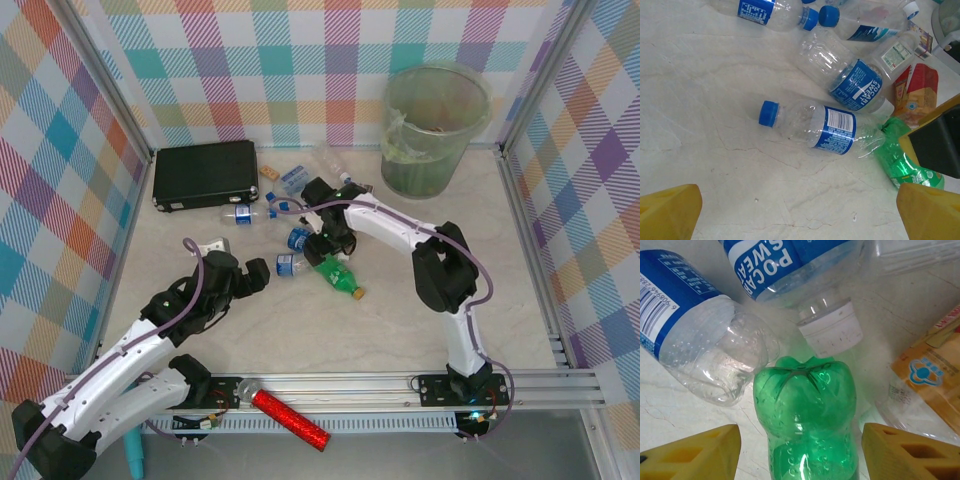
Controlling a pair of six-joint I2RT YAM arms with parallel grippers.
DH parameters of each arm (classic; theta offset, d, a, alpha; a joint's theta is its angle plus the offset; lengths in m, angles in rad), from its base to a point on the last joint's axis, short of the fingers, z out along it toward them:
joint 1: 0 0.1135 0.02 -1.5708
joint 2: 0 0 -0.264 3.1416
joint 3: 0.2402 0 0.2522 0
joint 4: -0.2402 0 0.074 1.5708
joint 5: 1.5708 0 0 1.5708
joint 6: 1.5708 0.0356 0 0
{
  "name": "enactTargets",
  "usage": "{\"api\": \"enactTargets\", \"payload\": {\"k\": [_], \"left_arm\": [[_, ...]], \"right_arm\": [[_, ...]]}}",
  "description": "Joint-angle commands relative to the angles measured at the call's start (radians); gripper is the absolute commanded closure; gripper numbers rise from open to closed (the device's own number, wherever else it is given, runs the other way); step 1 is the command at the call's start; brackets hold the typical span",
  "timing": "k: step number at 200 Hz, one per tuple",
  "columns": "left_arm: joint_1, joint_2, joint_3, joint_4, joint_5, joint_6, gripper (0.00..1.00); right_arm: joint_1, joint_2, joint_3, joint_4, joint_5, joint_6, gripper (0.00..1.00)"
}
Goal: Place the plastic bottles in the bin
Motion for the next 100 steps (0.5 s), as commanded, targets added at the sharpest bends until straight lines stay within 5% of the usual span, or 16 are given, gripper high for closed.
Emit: {"api": "enactTargets", "payload": {"k": [1,100], "left_arm": [[-0.007,-0.019,-0.011,-0.030,-0.022,0.011,0.01],[-0.005,-0.032,-0.010,-0.041,-0.026,0.014,0.00]], "right_arm": [[0.013,0.045,0.047,-0.080,0.016,-0.022,0.35],[0.025,0.135,0.062,-0.093,0.010,-0.031,0.31]]}}
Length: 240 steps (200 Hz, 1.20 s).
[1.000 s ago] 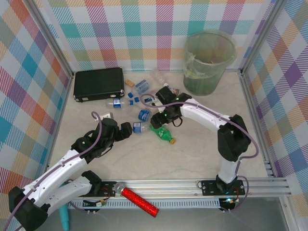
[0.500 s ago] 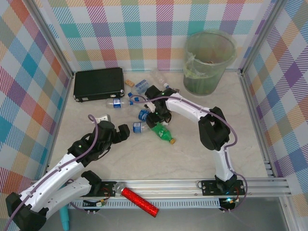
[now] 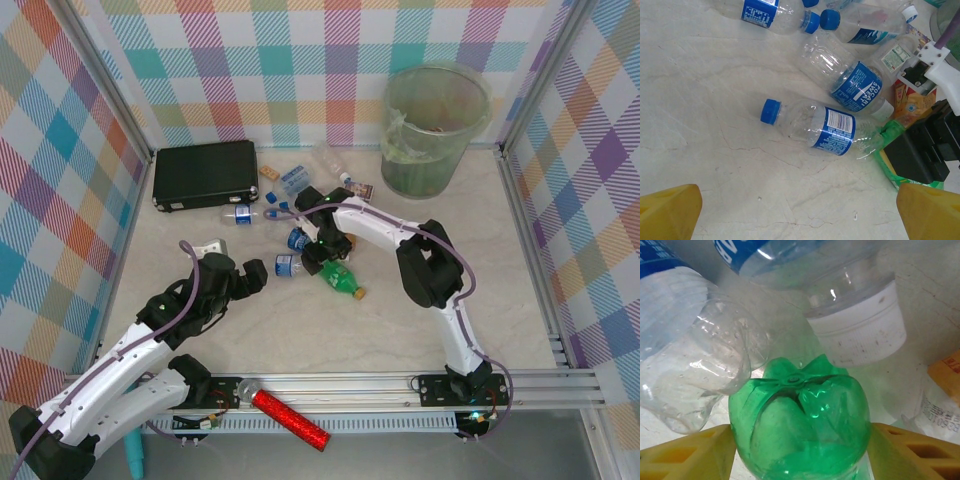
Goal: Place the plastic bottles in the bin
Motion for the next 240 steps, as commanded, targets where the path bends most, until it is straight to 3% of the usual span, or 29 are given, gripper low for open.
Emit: {"api": "enactTargets", "payload": {"k": [1,72,113,188,240], "left_arm": [[-0.006,-0.001,-0.009,-0.021,-0.019,0.014,0.00],[-0.007,0.011,-0.001,-0.021,-0.018,0.016,0.00],[-0.006,0.010,0.011,-0.034,-0.022,0.017,0.01],[-0.007,0.013,0.045,-0.042,-0.013,0.017,0.00],[-0.004,0.029,0.091,-0.004,0.034,0.034,0.00]], "right_arm": [[0.008,0.037,0.013,-0.027,-0.001,-0.015,0.31],[0.008,0.046,-0.007,-0.010,-0.009,-0.018,0.29],[0.009,0.001,-0.029,0.008,-0.019,-0.006,0.41],[0.008,-0.253,-0.102,0.102,-0.017,0.030,0.43],[-0.004,-0.504,-0.221,0.284,0.070,0.052,0.43]]}}
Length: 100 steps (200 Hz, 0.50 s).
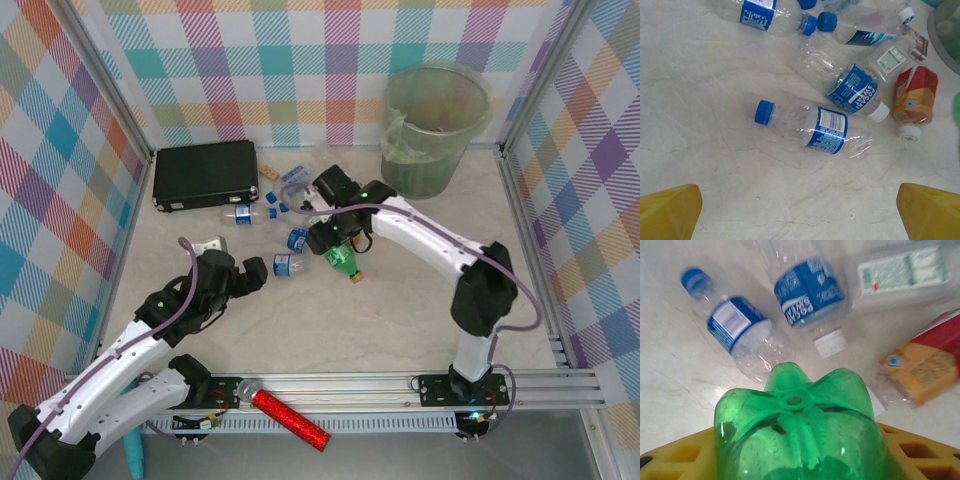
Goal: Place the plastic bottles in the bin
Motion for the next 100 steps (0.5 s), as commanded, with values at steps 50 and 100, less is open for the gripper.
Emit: {"api": "enactTargets", "payload": {"k": [50,100], "left_arm": [[-0.005,0.057,0.101,0.072,0.096,0.027,0.01],[-0.005,0.098,0.133,0.101,0.152,0.023,0.01]], "right_arm": [[-0.073,-0.264,-0.095,0.229,0.151,0.041,0.47],[-0.226,-0.351,-0.086,0.348,0.217,0.060,0.47]]}}
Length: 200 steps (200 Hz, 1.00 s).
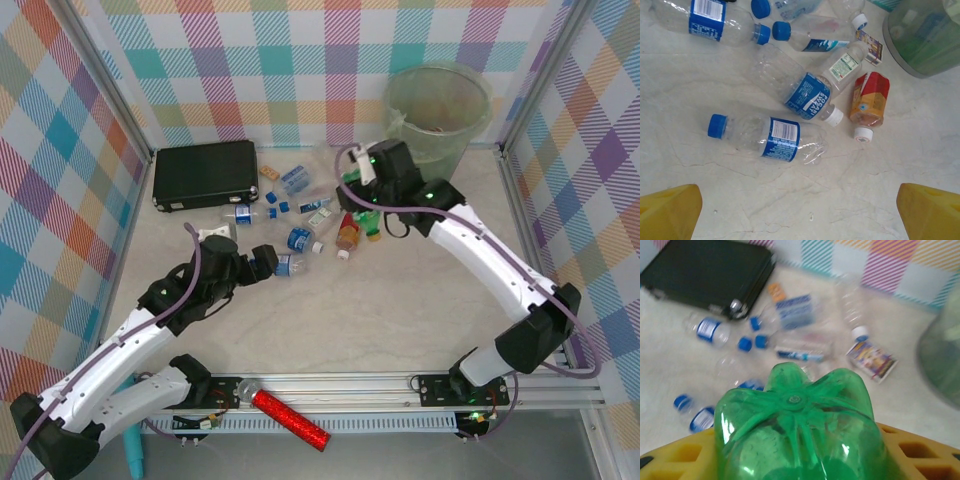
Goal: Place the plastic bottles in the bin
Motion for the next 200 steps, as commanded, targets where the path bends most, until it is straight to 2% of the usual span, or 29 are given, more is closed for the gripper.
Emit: {"api": "enactTargets", "payload": {"k": [1,49,82,122,175,200], "left_arm": [[-0.005,0.006,0.035,0.041,0.050,0.007,0.01],[-0.005,0.011,0.084,0.051,0.103,0.034,0.01],[-0.005,0.008,0.102,0.046,0.102,0.040,0.00],[-0.005,-0.015,0.116,0.018,0.101,0.036,0.00],[-0.005,-0.073,0.142,-0.067,0.053,0.059,0.00],[-0.005,-0.096,0.145,-0.092,0.037,0.065,0.00]], "right_arm": [[-0.068,-0.050,0.002,0.115,0.059,0.031,0.47],[-0.241,-0.047,0.071,0.283,0.067,0.054,0.50],[-0.330,0.078,0.243,0.335,0.084,0.052,0.49],[-0.439,0.260,0.449,0.389,0.004,0.114,0.47],[-0.486,0.437,0.586,0.475,0.030,0.074,0.48],[-0.496,0.529,0.713,0.368,0.029,0.042,0.45]]}}
